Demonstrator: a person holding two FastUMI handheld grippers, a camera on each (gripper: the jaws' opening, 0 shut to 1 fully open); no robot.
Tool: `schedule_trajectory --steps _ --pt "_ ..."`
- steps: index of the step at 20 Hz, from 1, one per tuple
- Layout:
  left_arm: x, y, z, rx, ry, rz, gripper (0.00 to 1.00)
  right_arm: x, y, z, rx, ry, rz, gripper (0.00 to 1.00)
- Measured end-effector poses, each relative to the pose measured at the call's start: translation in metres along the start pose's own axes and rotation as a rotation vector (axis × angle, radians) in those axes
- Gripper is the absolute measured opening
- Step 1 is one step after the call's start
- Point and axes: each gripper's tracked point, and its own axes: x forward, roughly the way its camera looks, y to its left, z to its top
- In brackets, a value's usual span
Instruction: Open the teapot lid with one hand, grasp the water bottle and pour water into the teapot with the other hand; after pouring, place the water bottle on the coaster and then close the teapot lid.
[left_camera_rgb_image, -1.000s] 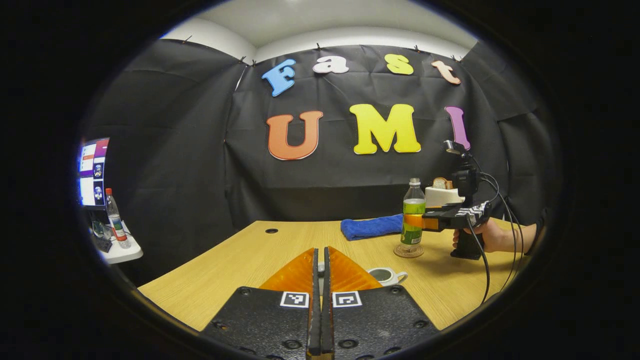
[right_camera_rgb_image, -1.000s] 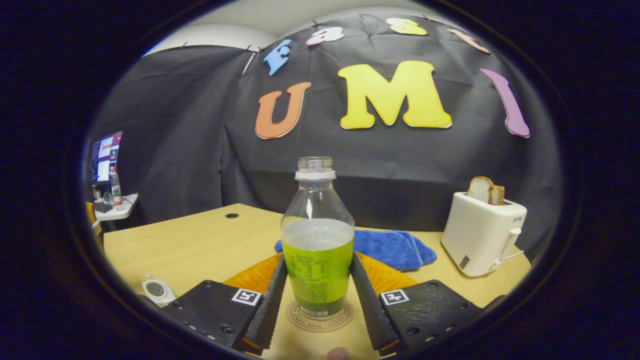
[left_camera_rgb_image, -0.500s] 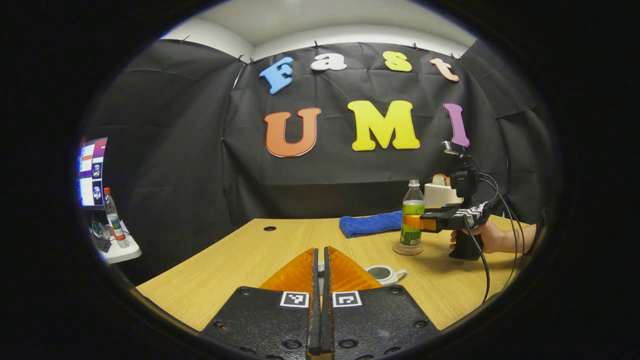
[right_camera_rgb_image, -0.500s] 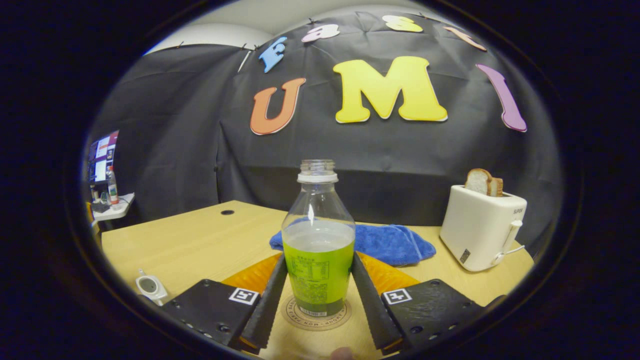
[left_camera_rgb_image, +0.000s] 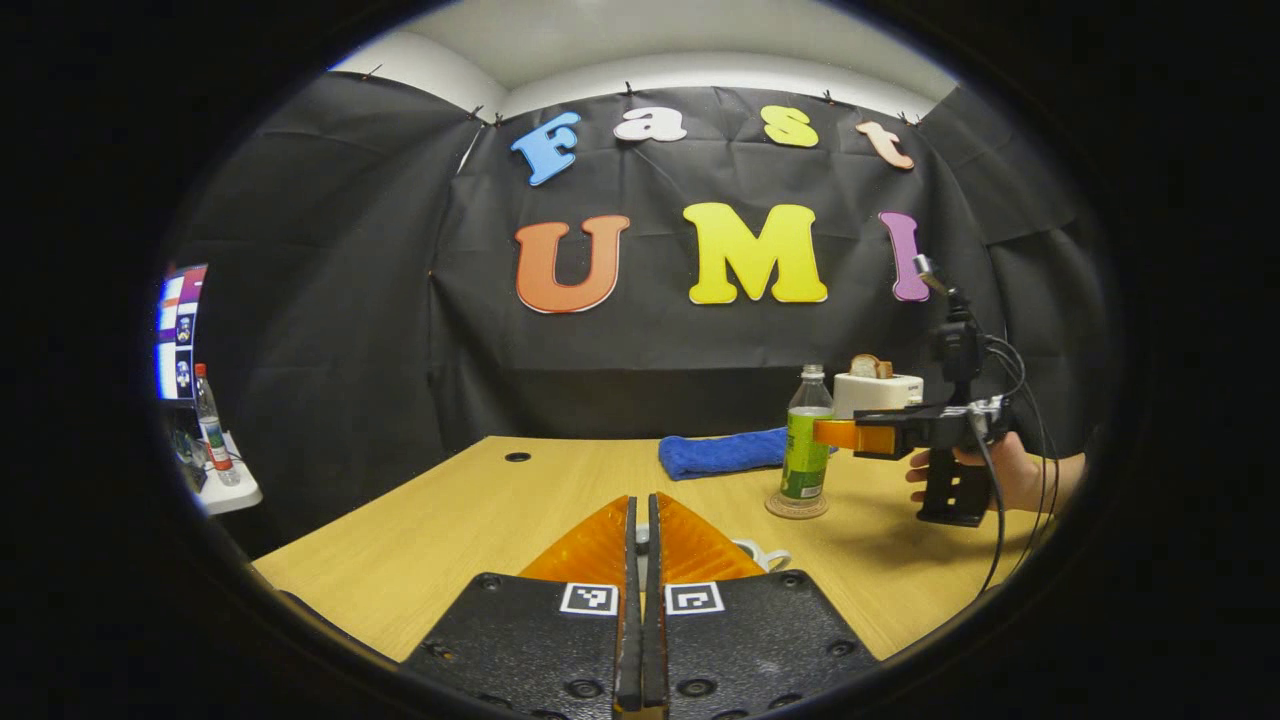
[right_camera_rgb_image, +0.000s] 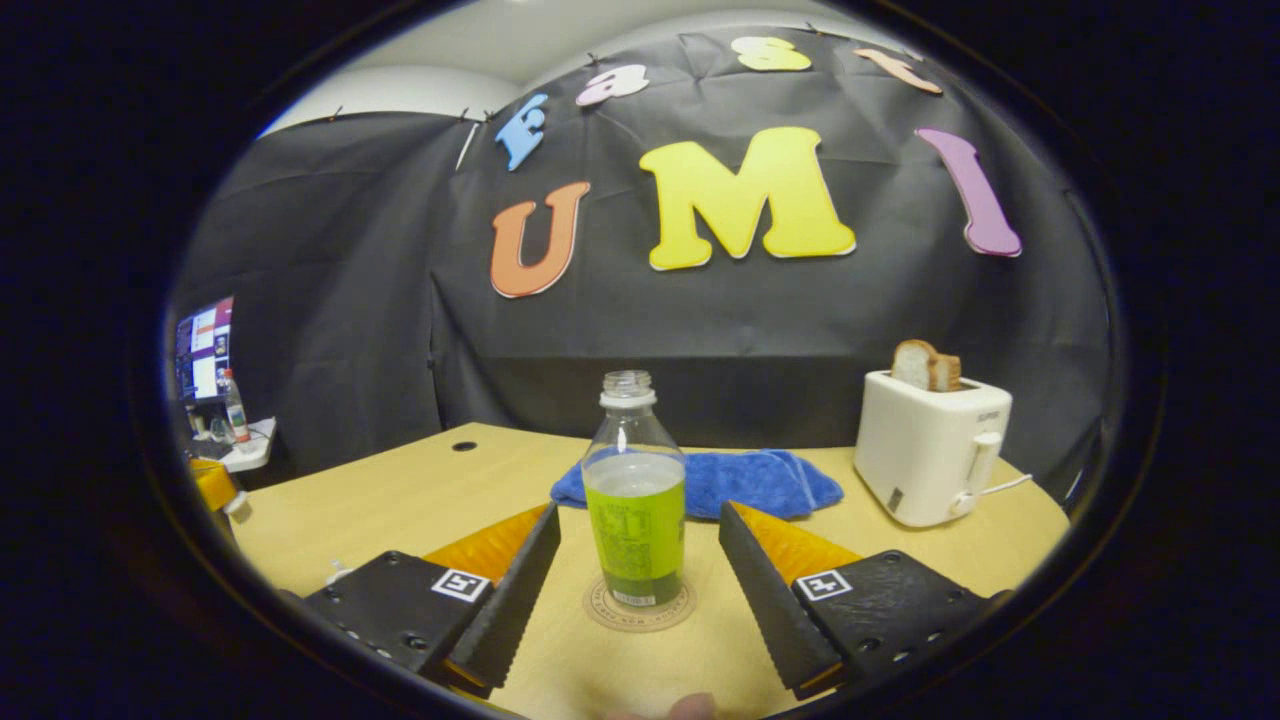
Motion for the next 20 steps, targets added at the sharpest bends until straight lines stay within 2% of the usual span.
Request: schedule_trajectory --steps 4,9,15,20 --pt "0.023 -0.021 -0.010 0.008 0.013 -0.058 0.03 -0.062 -0.026 -0.008 0.026 -0.020 -0.086 0.95" --pt "0.051 -0.046 -0.031 -0.011 0.049 -0.089 0.03 -0.110 -0.053 -0.020 0.015 -0.042 -0.165 0.95" --pt "0.068 -0.053 -0.047 -0.014 0.081 -0.081 0.04 -0.140 -0.055 -0.031 -0.031 -0.077 -0.194 0.95" --pt "0.072 -0.053 -0.052 -0.003 0.091 -0.073 0.04 -0.141 -0.055 -0.036 -0.088 -0.087 -0.211 0.95"
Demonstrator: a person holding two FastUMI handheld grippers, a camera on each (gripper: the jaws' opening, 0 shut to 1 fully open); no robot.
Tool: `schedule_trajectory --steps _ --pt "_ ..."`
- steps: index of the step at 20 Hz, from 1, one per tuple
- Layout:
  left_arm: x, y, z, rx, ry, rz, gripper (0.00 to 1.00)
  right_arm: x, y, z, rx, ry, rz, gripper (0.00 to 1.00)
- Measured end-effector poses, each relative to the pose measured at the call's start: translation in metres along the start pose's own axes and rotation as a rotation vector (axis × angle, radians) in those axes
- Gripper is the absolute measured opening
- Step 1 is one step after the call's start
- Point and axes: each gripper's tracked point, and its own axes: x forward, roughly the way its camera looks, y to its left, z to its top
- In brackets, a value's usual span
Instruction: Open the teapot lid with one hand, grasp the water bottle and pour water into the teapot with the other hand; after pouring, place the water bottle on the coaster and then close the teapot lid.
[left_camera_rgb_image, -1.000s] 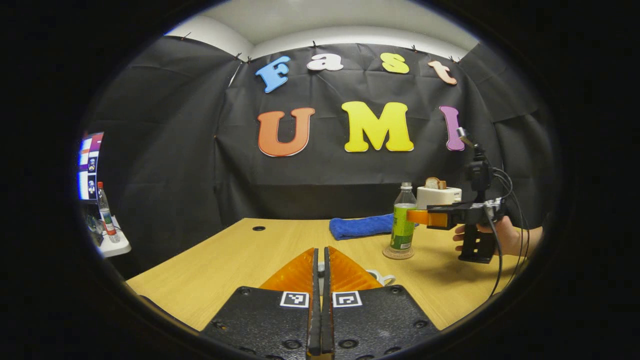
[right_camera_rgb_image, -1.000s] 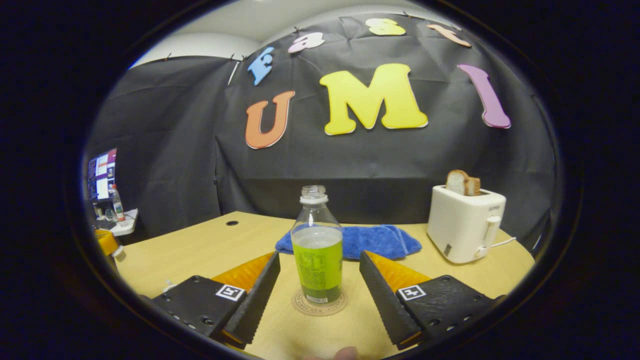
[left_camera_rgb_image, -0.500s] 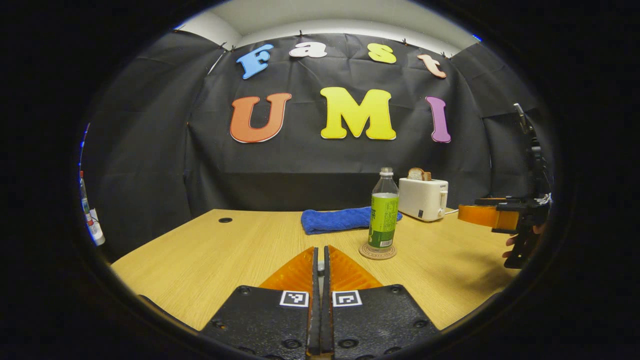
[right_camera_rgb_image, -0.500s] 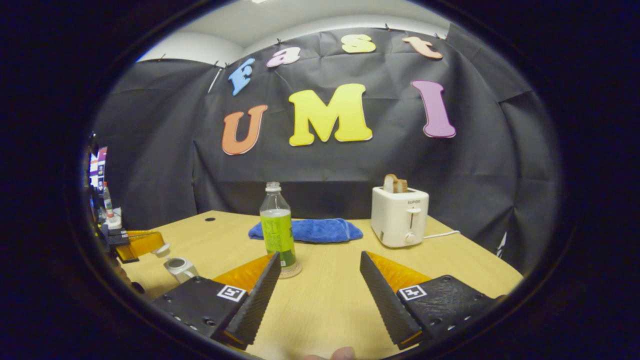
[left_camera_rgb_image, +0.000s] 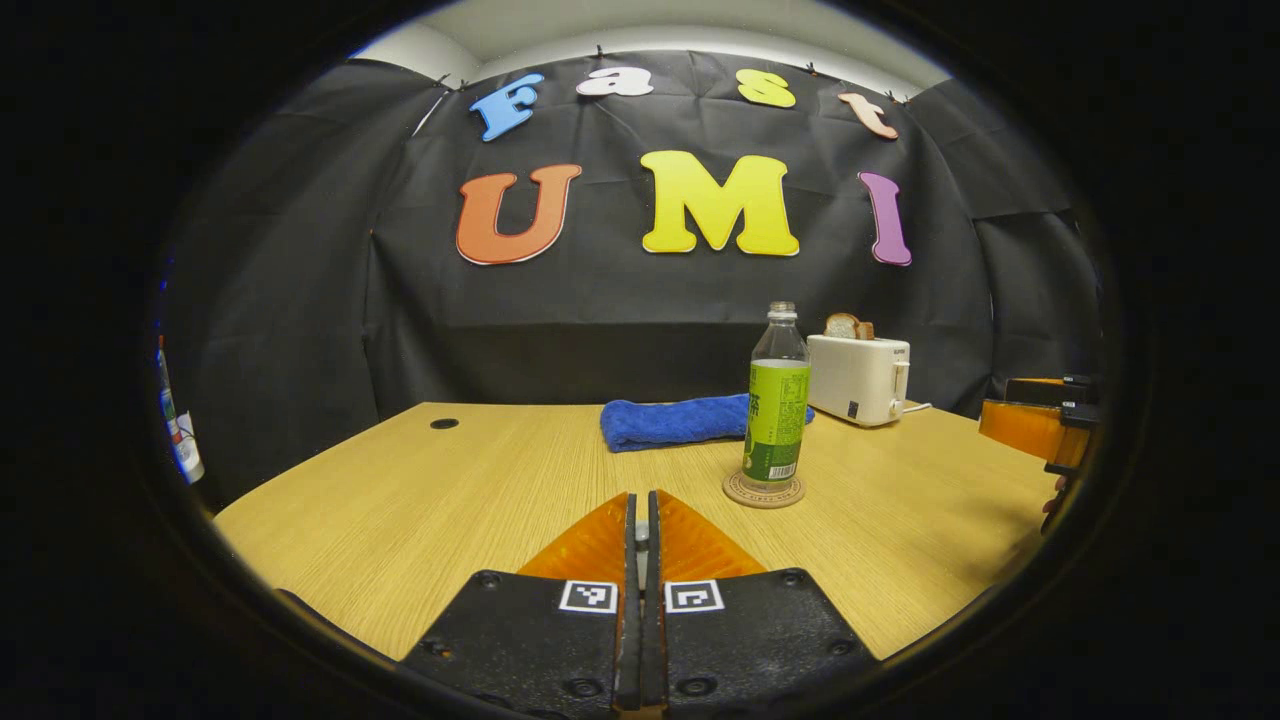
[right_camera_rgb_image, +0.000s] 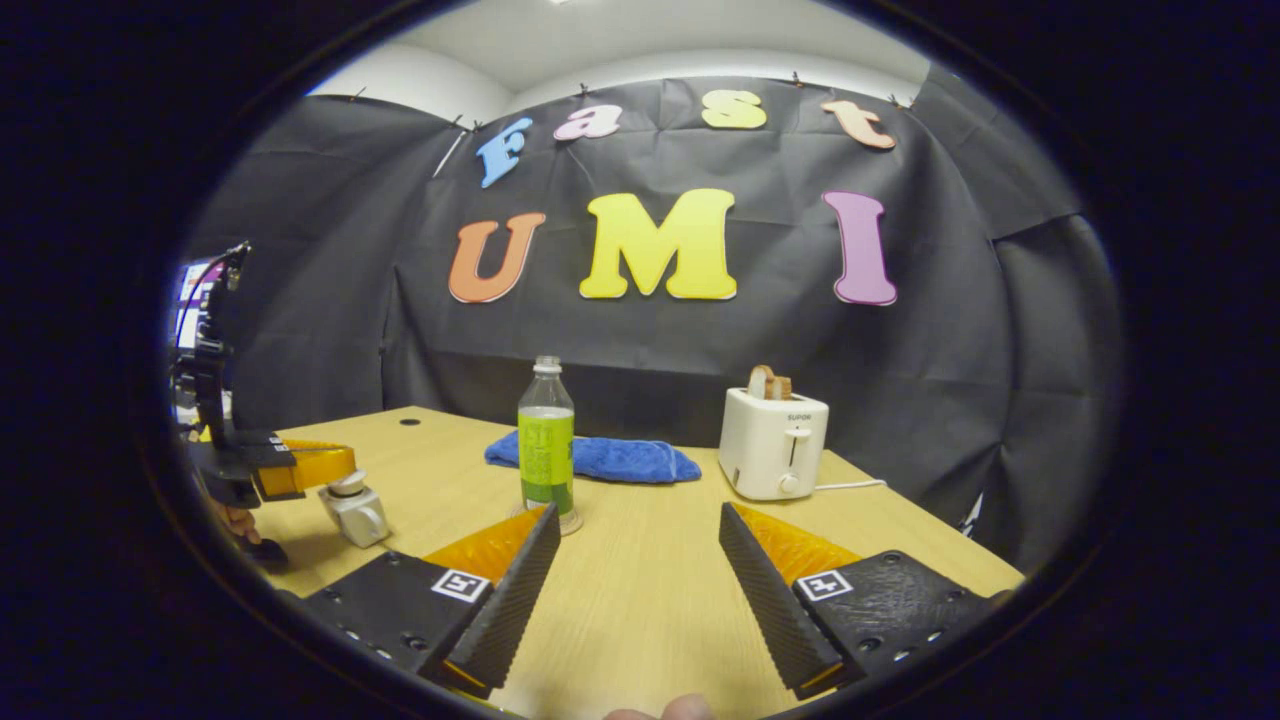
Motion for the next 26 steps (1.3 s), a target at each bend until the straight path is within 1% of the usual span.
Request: schedule_trajectory --steps 5,15,18,22,23,24,25,26 --pt "-0.001 0.000 -0.004 -0.006 0.010 0.007 0.04 0.000 0.003 -0.001 0.001 -0.005 0.006 0.95" --pt "-0.002 0.002 -0.007 0.028 0.030 0.043 0.05 -0.005 0.008 0.003 0.005 -0.023 0.016 0.95" --pt "-0.003 0.003 -0.013 0.010 0.049 0.044 0.05 -0.007 0.007 0.004 0.009 -0.023 0.015 0.94" --pt "-0.004 0.002 -0.010 0.007 0.044 0.057 0.09 -0.007 0.005 0.003 0.017 -0.024 0.010 0.94" --pt "-0.004 0.003 -0.008 0.017 0.038 0.067 0.15 -0.007 0.005 0.003 0.020 -0.025 0.008 0.94" --pt "-0.006 0.005 -0.004 0.028 0.032 0.082 0.29 -0.008 0.005 0.002 0.027 -0.022 0.003 0.94" --pt "-0.010 0.007 0.002 0.037 0.024 0.099 0.38 -0.007 0.007 0.002 0.038 -0.020 -0.001 0.94" --pt "-0.014 0.008 0.010 0.043 0.011 0.110 0.53 -0.007 0.008 0.003 0.051 -0.019 -0.005 0.94"
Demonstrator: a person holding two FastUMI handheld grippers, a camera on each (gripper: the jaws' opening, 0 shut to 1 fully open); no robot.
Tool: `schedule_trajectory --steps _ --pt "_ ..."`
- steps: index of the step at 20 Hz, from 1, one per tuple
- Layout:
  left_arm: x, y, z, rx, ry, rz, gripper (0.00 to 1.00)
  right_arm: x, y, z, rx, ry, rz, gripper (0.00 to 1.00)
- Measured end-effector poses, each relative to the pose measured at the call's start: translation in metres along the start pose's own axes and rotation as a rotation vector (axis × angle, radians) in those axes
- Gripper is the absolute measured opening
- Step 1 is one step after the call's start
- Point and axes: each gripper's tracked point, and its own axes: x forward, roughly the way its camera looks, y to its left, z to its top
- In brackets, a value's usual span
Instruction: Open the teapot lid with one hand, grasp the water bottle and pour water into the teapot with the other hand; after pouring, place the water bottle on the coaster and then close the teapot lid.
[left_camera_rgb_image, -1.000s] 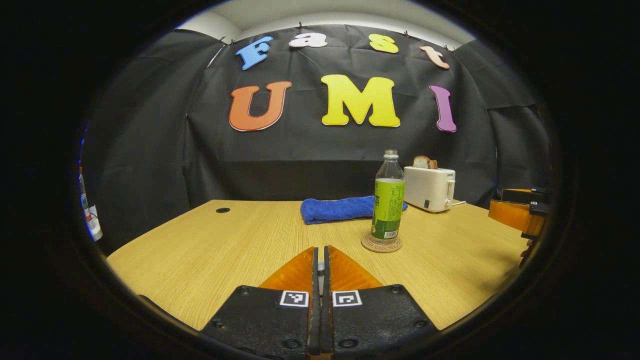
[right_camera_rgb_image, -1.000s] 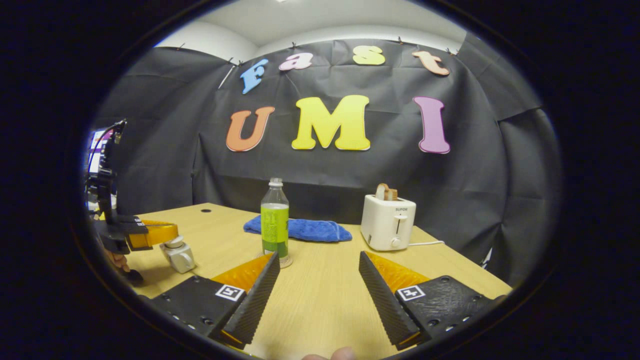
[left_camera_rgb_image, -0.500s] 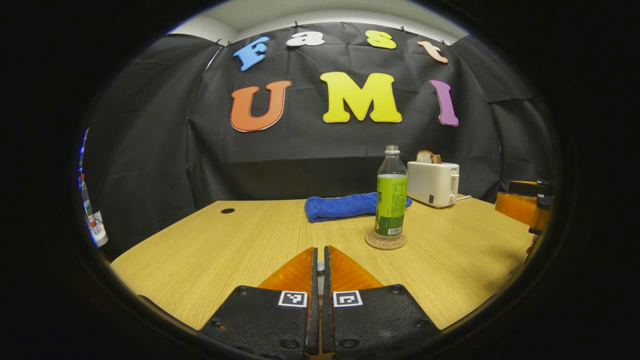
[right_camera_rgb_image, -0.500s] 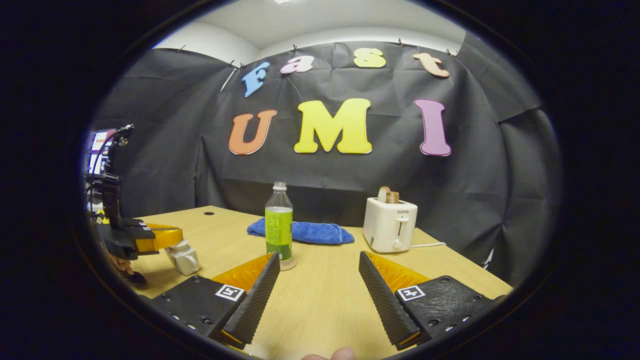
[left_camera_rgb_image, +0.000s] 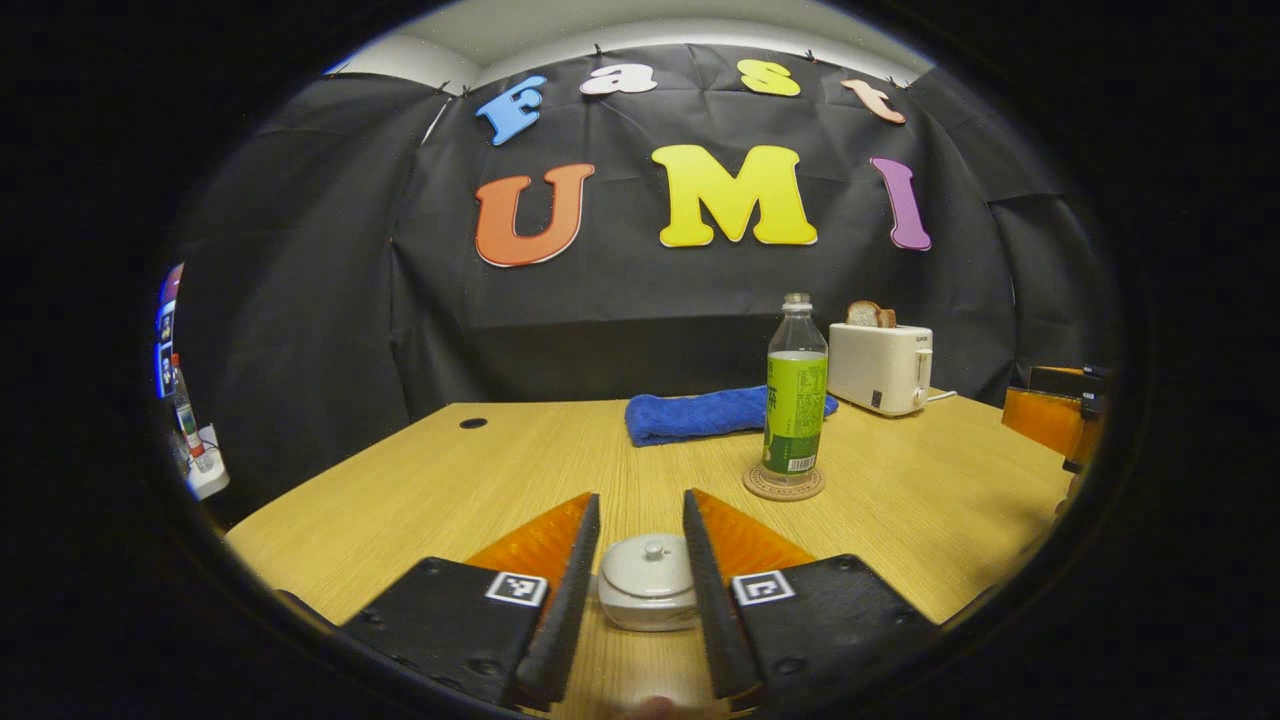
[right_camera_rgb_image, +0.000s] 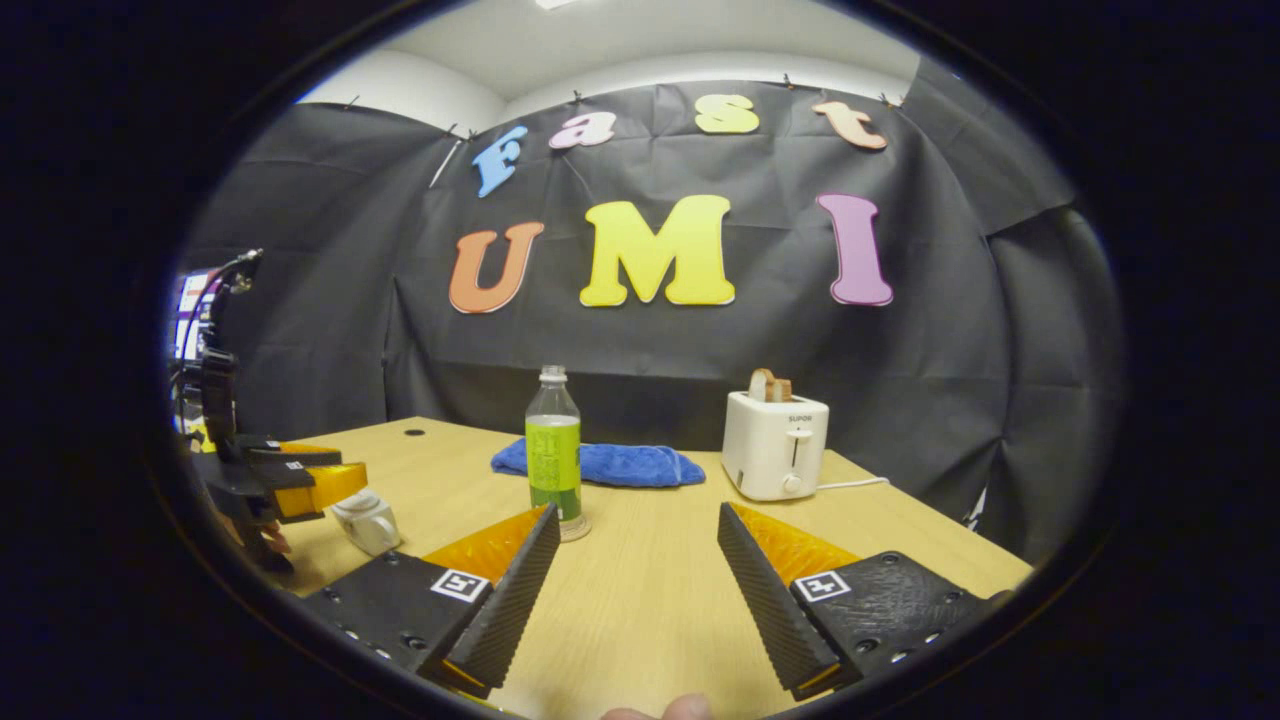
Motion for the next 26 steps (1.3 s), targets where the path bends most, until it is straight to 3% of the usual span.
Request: schedule_trajectory --steps 1,2,4,8,13,19,26 --pt "-0.006 0.001 0.010 0.001 -0.023 0.013 0.65 -0.001 0.003 0.002 0.010 -0.004 0.000 0.94" --pt "-0.012 0.001 0.021 0.002 -0.047 0.022 0.84 -0.002 0.006 0.006 0.014 -0.010 0.000 0.94" --pt "-0.028 -0.004 0.040 0.014 -0.086 0.026 0.98 -0.008 0.012 0.018 0.008 -0.034 -0.004 0.95" --pt "-0.058 -0.021 0.067 -0.005 -0.137 0.023 0.97 -0.025 0.018 0.044 -0.030 -0.104 -0.030 0.95" --pt "-0.088 -0.037 0.077 -0.012 -0.184 0.024 0.97 -0.047 0.024 0.048 -0.036 -0.113 -0.048 0.95" --pt "-0.102 -0.020 0.083 -0.033 -0.203 0.049 0.99 -0.062 0.018 0.062 -0.012 -0.149 -0.100 0.95" --pt "-0.107 -0.014 0.084 -0.025 -0.217 0.027 0.99 -0.070 0.031 0.062 -0.035 -0.150 -0.118 0.94"
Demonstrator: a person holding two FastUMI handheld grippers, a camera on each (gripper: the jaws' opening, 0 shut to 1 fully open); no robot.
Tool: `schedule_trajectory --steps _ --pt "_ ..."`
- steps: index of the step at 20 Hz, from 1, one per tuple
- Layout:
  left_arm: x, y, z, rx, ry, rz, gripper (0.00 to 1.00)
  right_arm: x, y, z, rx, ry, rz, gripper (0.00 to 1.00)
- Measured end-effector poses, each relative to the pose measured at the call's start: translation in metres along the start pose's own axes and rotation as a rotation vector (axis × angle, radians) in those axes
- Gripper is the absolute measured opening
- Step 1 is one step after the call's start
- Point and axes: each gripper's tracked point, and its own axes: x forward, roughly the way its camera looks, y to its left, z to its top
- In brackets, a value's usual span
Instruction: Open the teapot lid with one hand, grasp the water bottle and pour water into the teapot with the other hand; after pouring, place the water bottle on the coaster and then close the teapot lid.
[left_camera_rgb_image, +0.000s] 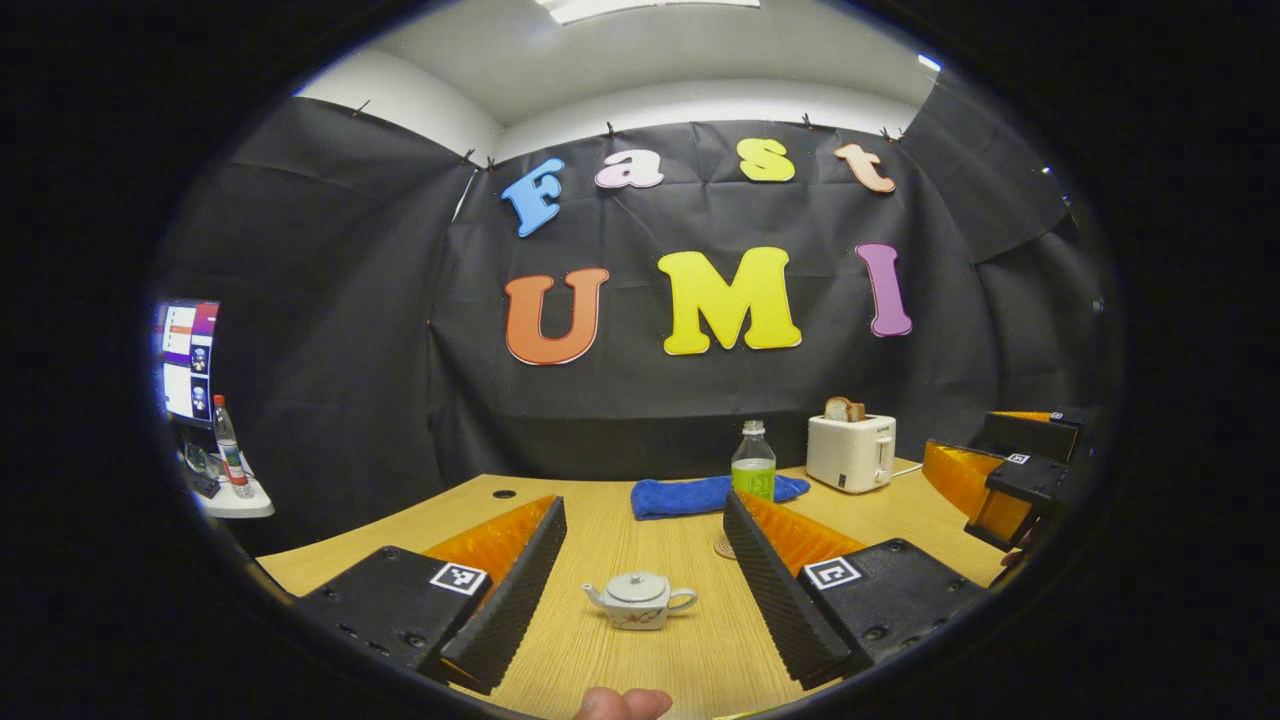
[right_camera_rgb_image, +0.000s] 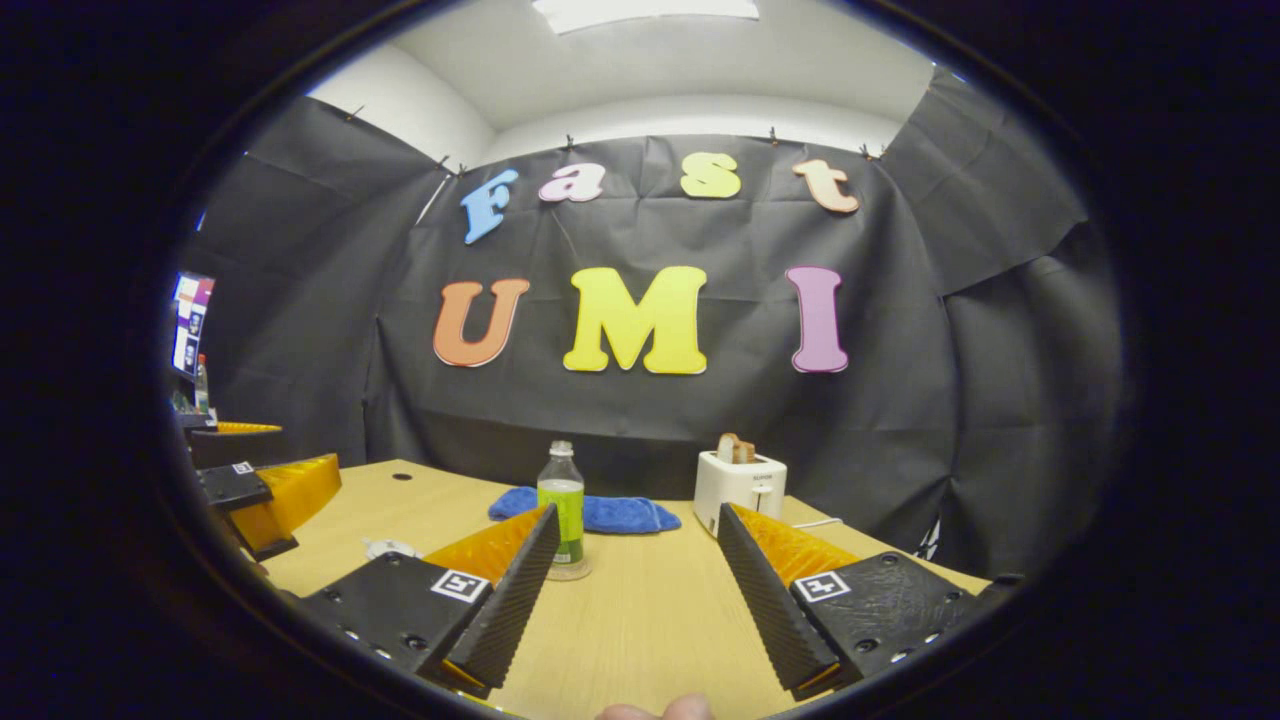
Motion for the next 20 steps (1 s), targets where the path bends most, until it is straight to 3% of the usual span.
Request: schedule_trajectory --steps 20 --pt "-0.007 0.014 0.007 -0.007 -0.014 0.011 0.99 -0.007 0.014 0.002 -0.003 -0.008 0.002 0.94"
